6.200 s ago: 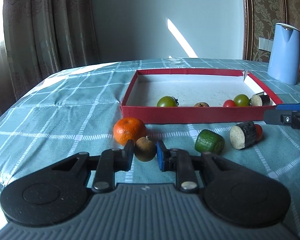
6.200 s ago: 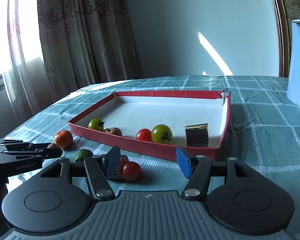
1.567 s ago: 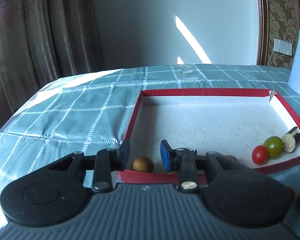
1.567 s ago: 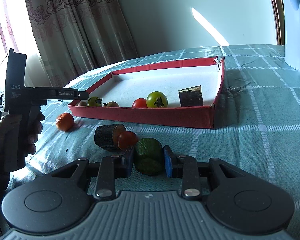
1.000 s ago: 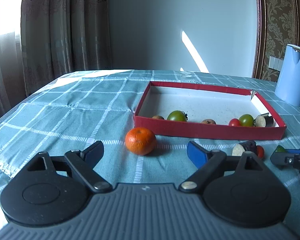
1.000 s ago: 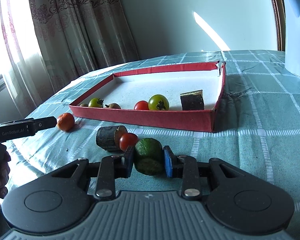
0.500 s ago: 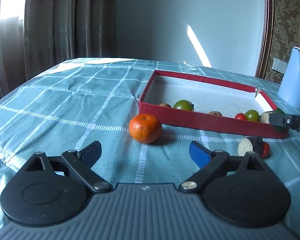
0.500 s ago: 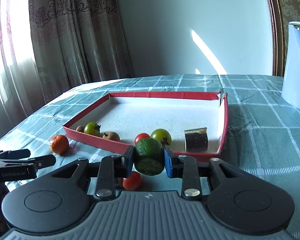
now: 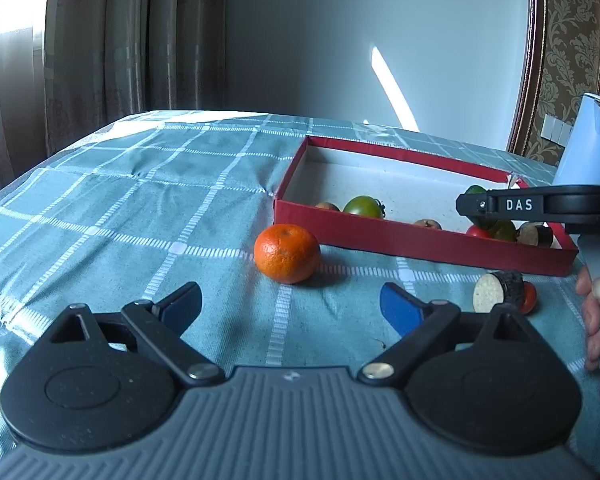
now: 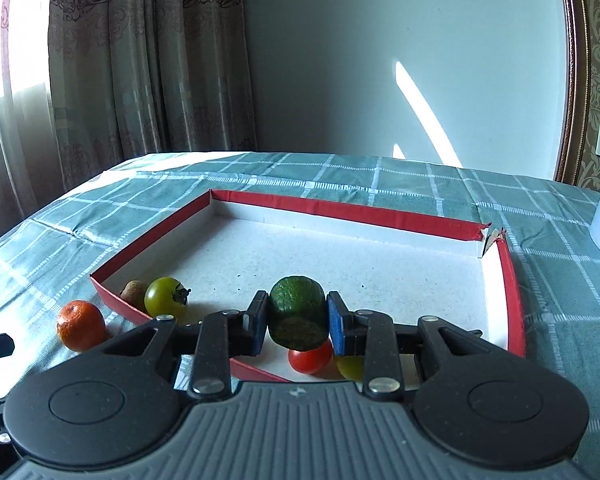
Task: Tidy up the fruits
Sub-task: 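Carry the green cucumber slice into the red box and open the right gripper, then grasp the second red cherry tomato with the right gripper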
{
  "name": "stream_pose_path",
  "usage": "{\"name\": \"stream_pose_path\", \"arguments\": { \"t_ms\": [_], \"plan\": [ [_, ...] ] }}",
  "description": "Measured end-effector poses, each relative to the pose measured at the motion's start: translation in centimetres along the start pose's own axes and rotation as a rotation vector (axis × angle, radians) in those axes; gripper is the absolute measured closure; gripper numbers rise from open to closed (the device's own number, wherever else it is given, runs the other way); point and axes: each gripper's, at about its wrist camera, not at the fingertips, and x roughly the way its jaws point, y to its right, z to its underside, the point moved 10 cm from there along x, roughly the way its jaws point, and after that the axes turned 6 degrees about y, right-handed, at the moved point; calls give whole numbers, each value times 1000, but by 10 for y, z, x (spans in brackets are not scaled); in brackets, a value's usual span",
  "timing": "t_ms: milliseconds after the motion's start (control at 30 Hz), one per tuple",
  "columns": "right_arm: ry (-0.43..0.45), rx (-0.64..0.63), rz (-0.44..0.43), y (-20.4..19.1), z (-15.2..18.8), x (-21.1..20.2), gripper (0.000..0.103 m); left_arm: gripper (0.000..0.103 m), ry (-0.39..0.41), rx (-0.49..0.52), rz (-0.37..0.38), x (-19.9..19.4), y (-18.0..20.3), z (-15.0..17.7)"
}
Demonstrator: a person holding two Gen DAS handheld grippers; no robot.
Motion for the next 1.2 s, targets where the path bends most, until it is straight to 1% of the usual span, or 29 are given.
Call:
{"name": "stream_pose_path", "arguments": {
  "t_ms": [133,200,233,267,400,500,567,667,767,867,933,1100,1133,1167,1200],
  "plan": [
    [-4,9,13,0,2,5,71,8,-4,-2,-1,1,0,0],
    [-3,15,12,1,3,4,65,8,-8,-3,-1,1,0,1],
    [-3,19,16,3,2,3,58,8,-10,-4,-3,2,-1,1],
    [13,27,23,6,1,-1,56,8,-13,-5,-5,2,-1,1],
    [60,62,4,16,-3,-33,56,7,-18,-16,-13,3,-4,2],
    [72,56,1,25,4,-61,56,7,-19,-22,-17,3,-5,2],
    [58,52,-19,27,14,-78,56,6,-19,-26,-21,2,-6,2],
    [31,4,-23,26,30,-97,56,6,-20,-30,-25,2,-7,2],
    [-13,-61,-43,17,45,-100,56,6,-20,-30,-29,3,-7,2],
    [-43,-129,-32,10,52,-92,56,6,-19,-39,-37,2,-9,2],
    [-69,-142,-28,8,56,-84,58,5,-22,-46,-39,2,-11,2],
    [-94,-156,-35,3,59,-70,59,5,-26,-47,-36,3,-11,2],
    [-99,-153,-42,2,60,-67,63,5,-28,-45,-35,4,-10,2],
    [-108,-147,-53,0,61,-65,71,5,-28,-45,-35,4,-10,2],
    [-110,-149,-51,-1,62,-62,74,5,-27,-45,-35,4,-10,2]
  ]
}}
